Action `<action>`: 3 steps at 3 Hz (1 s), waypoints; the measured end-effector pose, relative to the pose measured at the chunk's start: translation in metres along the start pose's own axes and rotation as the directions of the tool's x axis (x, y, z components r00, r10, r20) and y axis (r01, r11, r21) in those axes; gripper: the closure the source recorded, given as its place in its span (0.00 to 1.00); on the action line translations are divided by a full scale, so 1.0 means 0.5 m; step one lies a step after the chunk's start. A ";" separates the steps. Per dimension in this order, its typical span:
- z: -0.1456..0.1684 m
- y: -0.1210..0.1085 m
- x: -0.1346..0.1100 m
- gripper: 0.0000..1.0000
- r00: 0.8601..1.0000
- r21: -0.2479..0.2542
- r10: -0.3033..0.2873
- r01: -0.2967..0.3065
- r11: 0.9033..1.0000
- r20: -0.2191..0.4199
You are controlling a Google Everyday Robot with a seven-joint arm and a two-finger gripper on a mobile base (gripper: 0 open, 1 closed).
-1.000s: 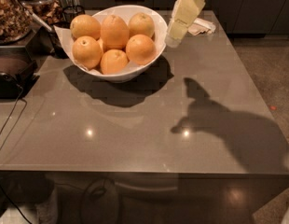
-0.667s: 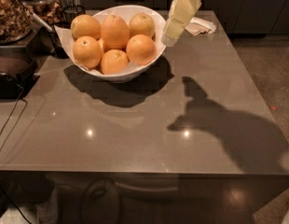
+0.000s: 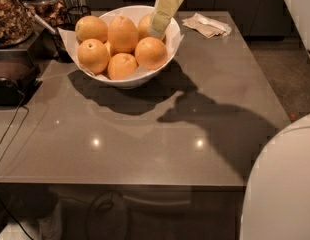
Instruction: Pick orange from white bowl
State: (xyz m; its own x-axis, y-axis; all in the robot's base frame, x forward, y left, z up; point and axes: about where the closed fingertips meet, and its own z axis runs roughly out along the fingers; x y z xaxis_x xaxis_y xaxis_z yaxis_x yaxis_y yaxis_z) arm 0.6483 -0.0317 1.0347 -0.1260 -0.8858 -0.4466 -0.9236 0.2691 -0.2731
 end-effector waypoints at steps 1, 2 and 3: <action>0.014 -0.002 0.000 0.00 1.000 -0.004 0.011 -0.011 1.000 0.001; 0.015 -0.002 0.000 0.11 1.000 -0.004 0.011 -0.011 1.000 0.001; 0.048 -0.001 -0.027 0.10 1.000 -0.038 -0.009 0.010 0.999 0.012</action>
Offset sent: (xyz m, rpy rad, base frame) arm 0.0133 0.0306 -0.0138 0.0048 0.0504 0.0442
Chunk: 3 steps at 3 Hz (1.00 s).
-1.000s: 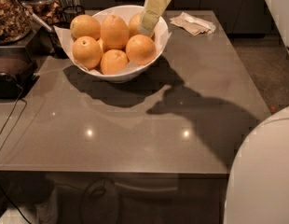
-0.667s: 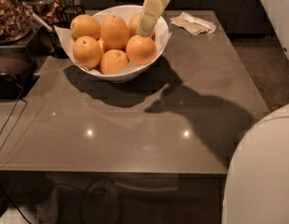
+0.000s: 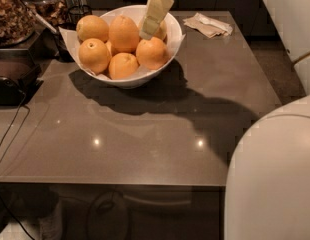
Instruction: Pick orange from white bowl
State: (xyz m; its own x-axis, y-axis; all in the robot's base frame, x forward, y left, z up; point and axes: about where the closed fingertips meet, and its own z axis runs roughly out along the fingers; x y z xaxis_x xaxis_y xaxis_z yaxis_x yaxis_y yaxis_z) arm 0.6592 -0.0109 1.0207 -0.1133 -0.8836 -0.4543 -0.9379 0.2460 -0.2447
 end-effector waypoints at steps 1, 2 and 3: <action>0.033 -0.003 -0.026 0.09 0.999 -0.037 -0.032 0.032 0.999 0.006; 0.058 -0.004 -0.060 0.10 0.997 -0.062 -0.081 0.082 0.995 0.013; 0.072 -0.012 -0.082 0.14 0.994 -0.068 -0.109 0.110 0.992 0.018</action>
Offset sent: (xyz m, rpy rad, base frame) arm 0.0189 0.0498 -0.0059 -0.0468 0.0595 0.1753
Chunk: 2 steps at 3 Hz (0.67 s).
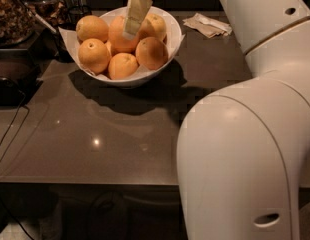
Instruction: Pick orange from white bowl
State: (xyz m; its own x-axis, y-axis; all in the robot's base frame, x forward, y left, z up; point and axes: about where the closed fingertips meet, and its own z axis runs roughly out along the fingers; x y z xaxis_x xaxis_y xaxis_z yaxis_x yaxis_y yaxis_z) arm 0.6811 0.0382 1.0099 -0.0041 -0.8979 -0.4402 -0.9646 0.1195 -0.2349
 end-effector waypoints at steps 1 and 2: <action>0.009 -0.009 -0.022 0.19 1.000 -0.001 -0.014 0.014 1.000 0.003; 0.025 -0.018 -0.033 0.21 1.000 -0.010 -0.014 0.015 1.000 0.006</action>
Offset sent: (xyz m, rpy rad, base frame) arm 0.0121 0.0094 0.0048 -0.0537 0.0824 0.0396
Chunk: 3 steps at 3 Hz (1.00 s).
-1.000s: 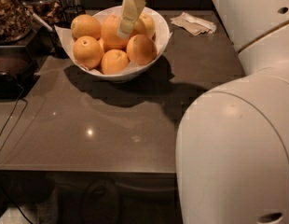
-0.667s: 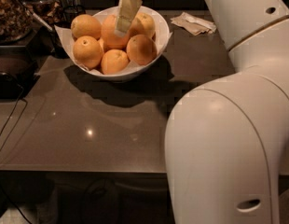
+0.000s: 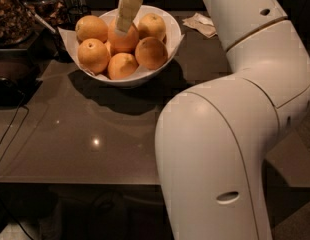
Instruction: Pick orange from white bowl
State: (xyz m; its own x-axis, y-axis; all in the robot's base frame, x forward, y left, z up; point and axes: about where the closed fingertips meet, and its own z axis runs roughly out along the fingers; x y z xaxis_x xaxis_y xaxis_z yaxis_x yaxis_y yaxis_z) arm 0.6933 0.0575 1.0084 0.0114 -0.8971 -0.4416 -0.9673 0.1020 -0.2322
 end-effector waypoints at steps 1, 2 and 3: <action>0.019 -0.004 -0.006 0.21 1.000 -0.018 -0.002 0.002 1.000 0.004; 0.034 -0.009 -0.002 0.24 1.000 -0.032 0.016 -0.016 0.999 0.008; 0.047 -0.014 0.001 0.28 0.999 -0.040 0.037 -0.037 0.999 0.005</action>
Offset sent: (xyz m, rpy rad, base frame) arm -0.0006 -0.0165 -0.0114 -0.0599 0.1617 0.0198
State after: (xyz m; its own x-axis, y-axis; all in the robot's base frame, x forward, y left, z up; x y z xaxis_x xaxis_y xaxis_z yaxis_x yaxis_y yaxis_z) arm 0.7061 0.0663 0.9894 -0.0234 -0.8908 -0.4539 -0.9763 0.1180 -0.1812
